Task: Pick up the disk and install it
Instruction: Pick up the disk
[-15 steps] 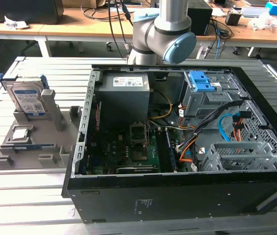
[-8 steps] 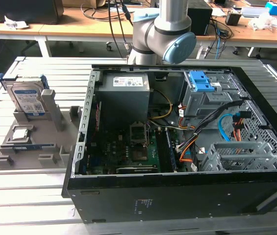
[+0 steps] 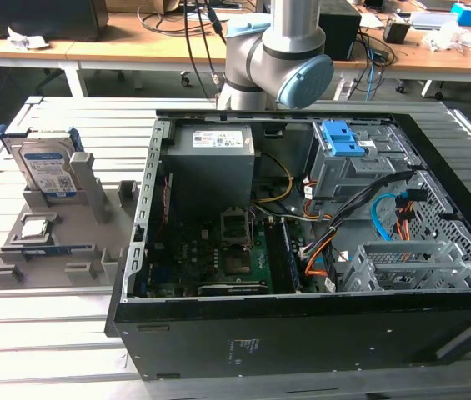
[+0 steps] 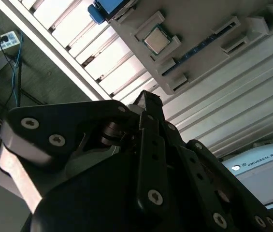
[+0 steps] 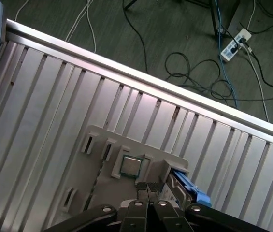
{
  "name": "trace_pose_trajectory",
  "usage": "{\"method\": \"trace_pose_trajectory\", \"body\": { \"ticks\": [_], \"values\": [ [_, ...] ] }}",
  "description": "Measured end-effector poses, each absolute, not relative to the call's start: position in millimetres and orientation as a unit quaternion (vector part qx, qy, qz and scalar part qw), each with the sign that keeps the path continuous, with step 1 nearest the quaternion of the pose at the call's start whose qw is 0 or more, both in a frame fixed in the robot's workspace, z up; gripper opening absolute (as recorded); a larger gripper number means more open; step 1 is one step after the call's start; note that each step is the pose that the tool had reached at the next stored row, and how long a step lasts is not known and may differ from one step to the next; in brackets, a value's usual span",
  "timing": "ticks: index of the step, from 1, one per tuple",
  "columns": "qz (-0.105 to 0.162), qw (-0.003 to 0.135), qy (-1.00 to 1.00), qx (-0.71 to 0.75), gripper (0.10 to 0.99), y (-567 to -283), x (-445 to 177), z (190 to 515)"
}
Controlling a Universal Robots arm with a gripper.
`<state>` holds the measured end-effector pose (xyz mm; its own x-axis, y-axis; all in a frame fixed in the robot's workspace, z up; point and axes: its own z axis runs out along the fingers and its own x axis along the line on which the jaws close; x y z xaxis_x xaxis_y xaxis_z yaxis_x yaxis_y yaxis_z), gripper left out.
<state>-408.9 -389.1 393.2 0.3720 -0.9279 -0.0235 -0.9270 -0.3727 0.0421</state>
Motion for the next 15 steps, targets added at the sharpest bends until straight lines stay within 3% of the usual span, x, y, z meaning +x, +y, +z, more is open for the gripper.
{"method": "trace_pose_trajectory", "body": {
  "ticks": [15],
  "values": [
    [-0.021,0.012,-0.525,0.851,0.106,-389.1,-408.9,393.2]
  ]
}}
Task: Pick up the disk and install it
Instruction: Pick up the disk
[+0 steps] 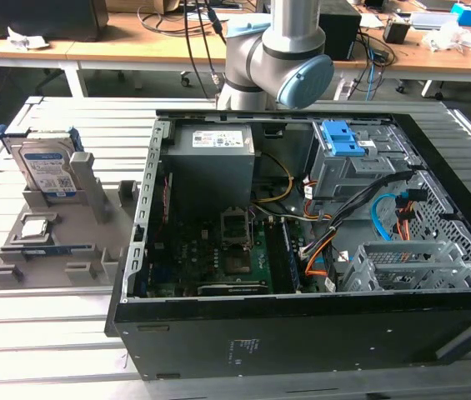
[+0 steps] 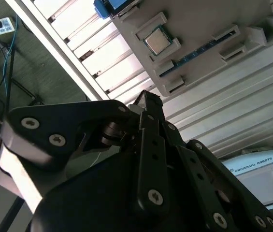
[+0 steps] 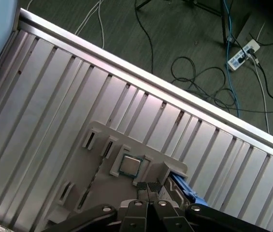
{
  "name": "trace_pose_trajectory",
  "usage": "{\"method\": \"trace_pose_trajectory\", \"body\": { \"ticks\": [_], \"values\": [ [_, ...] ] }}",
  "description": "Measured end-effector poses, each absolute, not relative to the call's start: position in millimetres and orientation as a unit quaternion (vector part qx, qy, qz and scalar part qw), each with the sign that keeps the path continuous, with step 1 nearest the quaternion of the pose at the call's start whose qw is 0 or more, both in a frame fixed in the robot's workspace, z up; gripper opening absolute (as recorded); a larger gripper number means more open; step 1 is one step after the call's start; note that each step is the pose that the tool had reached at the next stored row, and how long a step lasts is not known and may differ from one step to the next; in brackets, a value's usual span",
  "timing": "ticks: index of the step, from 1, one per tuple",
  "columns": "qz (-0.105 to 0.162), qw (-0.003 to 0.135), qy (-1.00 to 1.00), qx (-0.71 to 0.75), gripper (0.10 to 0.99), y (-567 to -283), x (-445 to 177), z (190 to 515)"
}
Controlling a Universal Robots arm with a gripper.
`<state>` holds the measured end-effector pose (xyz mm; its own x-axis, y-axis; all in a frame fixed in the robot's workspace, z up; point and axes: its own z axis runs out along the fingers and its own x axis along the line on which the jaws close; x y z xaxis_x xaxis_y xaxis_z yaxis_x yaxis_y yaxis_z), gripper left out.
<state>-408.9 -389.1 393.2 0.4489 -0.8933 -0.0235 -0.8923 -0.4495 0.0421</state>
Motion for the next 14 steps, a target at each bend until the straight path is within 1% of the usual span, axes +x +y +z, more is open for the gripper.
{"method": "trace_pose_trajectory", "body": {
  "ticks": [14],
  "values": [
    [-0.020,0.013,-0.597,0.802,0.106,-389.1,-408.9,392.9]
  ]
}}
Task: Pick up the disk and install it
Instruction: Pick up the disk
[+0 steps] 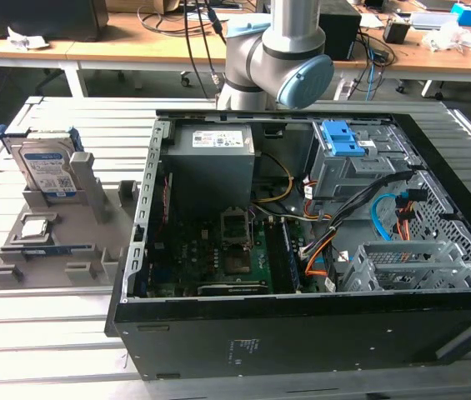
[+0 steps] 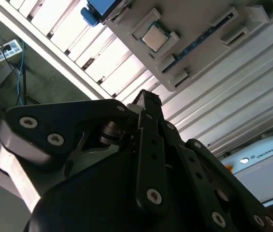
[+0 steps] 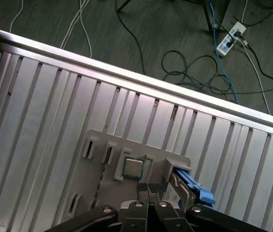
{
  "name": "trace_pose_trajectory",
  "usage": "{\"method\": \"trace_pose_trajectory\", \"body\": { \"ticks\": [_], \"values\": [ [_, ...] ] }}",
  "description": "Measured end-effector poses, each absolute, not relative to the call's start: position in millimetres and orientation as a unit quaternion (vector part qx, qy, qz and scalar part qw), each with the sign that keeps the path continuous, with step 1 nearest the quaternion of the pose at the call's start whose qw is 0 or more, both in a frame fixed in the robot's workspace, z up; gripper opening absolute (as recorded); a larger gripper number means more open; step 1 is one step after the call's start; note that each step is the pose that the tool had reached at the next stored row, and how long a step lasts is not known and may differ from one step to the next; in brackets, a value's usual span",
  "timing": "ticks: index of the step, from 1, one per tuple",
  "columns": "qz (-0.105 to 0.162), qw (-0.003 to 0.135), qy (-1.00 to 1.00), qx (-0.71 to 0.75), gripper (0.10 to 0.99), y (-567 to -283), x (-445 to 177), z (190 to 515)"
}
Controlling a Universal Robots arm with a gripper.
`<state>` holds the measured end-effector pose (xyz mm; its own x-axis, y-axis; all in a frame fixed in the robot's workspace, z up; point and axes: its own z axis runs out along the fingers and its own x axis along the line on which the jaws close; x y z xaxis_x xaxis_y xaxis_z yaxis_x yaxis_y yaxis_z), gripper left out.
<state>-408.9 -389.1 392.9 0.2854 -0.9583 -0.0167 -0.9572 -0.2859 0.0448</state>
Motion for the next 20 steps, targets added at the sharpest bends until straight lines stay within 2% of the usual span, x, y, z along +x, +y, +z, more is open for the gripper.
{"method": "trace_pose_trajectory", "body": {
  "ticks": [20],
  "values": [
    [-0.014,0.020,-0.710,0.704,0.106,-389.1,-408.9,392.5]
  ]
}}
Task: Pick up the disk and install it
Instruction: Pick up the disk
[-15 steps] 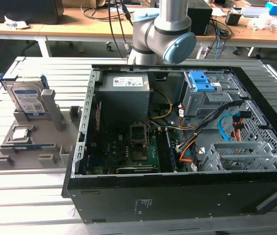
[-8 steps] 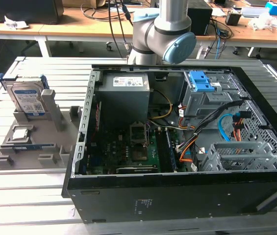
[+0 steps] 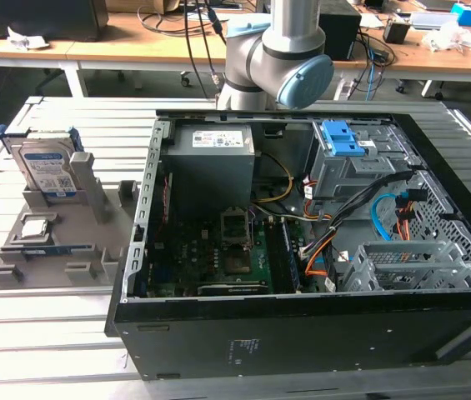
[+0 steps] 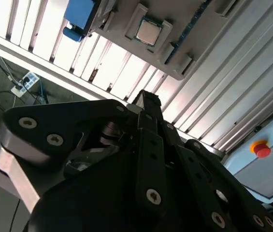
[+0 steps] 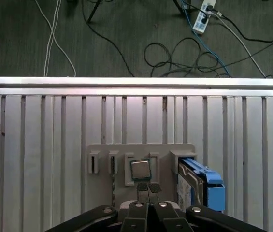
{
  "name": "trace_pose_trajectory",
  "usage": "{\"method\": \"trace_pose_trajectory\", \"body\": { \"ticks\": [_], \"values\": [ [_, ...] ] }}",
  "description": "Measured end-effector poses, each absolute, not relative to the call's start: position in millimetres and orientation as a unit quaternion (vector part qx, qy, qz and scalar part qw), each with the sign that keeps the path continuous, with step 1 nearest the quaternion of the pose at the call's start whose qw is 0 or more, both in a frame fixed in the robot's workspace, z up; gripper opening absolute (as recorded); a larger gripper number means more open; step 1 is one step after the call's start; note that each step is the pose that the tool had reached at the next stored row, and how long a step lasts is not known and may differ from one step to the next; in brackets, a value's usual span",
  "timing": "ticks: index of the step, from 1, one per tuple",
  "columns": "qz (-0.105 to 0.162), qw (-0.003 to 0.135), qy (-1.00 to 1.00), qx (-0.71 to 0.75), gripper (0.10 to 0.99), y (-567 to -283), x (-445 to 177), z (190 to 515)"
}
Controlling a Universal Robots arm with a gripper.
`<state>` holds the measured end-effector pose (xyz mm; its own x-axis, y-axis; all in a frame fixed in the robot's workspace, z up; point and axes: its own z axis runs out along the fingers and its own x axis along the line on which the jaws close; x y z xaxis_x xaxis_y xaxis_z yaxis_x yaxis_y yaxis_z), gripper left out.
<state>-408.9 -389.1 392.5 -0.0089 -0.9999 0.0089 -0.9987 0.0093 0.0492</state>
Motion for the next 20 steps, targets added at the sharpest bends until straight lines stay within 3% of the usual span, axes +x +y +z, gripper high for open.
{"method": "trace_pose_trajectory", "body": {
  "ticks": [10,13,18,20],
  "values": [
    [-0.015,0.020,-0.746,0.665,0.106,-389.1,-408.7,392.0],
    [-0.004,0.008,-0.746,0.666,0.106,-389.1,-408.7,391.7],
    [0.000,0.004,-0.746,0.666,0.106,-389.1,-408.7,391.7],
    [0.002,0.002,-0.746,0.666,0.169,-389.1,-408.7,391.7]
  ]
}}
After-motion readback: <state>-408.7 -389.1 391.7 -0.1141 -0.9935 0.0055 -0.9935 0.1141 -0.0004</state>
